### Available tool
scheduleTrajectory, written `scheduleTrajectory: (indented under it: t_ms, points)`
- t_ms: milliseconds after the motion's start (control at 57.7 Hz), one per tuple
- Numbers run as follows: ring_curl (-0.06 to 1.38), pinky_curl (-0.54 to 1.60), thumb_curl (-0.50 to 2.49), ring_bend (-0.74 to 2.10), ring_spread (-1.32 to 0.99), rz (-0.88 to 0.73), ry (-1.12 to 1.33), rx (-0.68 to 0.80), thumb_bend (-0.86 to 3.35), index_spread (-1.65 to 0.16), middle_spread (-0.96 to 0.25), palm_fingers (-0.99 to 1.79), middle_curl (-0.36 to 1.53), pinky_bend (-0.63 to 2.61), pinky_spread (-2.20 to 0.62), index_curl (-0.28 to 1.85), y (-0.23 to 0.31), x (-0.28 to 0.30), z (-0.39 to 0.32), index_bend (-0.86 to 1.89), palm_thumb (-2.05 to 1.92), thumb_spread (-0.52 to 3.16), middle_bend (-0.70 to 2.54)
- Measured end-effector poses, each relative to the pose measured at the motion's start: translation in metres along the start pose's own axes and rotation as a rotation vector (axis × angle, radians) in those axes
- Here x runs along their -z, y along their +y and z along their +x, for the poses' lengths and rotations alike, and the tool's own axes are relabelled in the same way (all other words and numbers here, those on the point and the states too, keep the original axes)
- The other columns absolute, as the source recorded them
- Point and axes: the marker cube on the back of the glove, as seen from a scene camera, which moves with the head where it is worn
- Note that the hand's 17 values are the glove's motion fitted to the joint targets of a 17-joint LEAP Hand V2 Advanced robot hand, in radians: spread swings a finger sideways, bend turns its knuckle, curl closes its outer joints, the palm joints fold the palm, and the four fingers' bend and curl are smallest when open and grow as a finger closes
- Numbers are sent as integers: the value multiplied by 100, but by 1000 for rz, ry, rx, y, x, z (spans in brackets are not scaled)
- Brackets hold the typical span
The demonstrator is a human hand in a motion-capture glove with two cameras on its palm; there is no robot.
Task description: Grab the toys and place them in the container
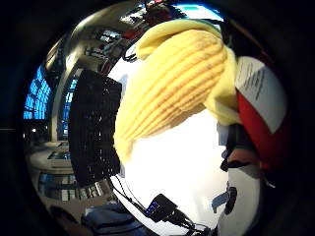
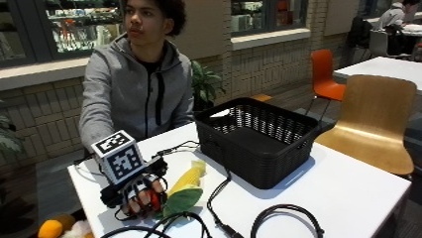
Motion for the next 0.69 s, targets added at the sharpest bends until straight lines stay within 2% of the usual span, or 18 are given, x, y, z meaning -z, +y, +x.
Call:
scheduleTrajectory:
  t_ms: [139, 433, 693]
  points:
    - [43, 41, 48, 104, -29, 78, -3, 14, 51, -25, -10, 58, 42, 111, -25, 21, 1, 2, 2, 13, 65, 141, 42]
    - [53, 46, 61, 118, -37, 49, -70, 6, 41, -25, -24, 64, 58, 119, -34, 26, 9, 23, 8, 18, 71, 110, 57]
    - [60, 49, 65, 128, -39, 82, -45, -8, 33, -24, -34, 68, 75, 127, -36, 32, 14, 69, 7, 23, 70, 104, 65]
